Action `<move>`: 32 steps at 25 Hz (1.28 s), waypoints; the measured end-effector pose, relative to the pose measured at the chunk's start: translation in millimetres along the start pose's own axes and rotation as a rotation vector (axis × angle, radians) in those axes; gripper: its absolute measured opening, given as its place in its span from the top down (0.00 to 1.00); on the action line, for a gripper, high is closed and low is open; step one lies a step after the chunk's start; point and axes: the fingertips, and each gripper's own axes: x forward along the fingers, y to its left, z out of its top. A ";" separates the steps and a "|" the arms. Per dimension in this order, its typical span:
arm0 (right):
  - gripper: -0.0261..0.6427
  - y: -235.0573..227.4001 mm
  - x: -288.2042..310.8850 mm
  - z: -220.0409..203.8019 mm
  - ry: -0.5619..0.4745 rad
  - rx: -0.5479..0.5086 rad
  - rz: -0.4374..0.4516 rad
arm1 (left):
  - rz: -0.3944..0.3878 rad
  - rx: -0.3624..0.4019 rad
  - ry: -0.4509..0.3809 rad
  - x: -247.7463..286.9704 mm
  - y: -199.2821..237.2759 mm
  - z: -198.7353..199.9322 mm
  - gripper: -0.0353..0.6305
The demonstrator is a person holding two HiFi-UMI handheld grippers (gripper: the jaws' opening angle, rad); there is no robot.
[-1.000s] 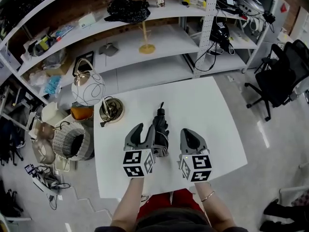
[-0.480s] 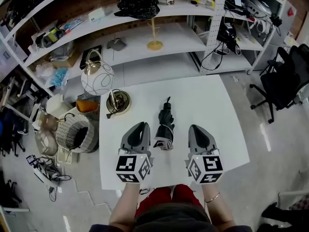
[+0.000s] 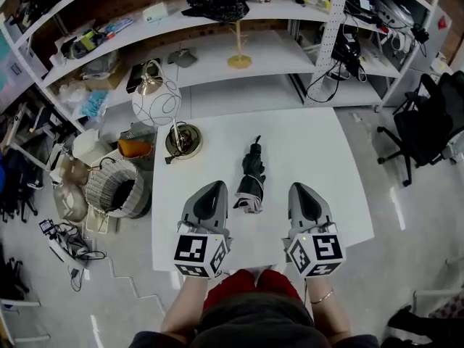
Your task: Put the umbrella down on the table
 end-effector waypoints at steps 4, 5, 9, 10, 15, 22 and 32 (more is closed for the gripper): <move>0.94 5.1 -11.1 7.5 -0.021 0.001 0.009 | -0.011 0.022 -0.010 -11.3 -5.5 3.1 0.93; 0.94 6.1 -13.8 8.4 -0.026 -0.003 0.010 | -0.014 0.028 -0.014 -14.3 -7.0 3.5 0.93; 0.94 11.0 -23.6 12.6 -0.044 -0.016 0.007 | -0.032 0.015 -0.034 -26.7 -10.3 7.4 0.93; 0.94 12.4 -25.3 13.8 -0.047 -0.017 0.007 | -0.036 0.006 -0.040 -29.7 -10.3 9.4 0.93; 0.94 21.6 -31.3 18.0 -0.054 -0.029 0.013 | -0.037 -0.002 -0.061 -41.5 -6.9 16.9 0.93; 0.94 42.8 -36.7 21.2 -0.080 -0.075 0.023 | -0.034 -0.013 -0.063 -53.5 0.7 16.4 0.93; 0.94 53.4 -45.7 19.8 -0.104 -0.057 0.016 | -0.047 0.005 -0.064 -67.8 0.0 17.1 0.93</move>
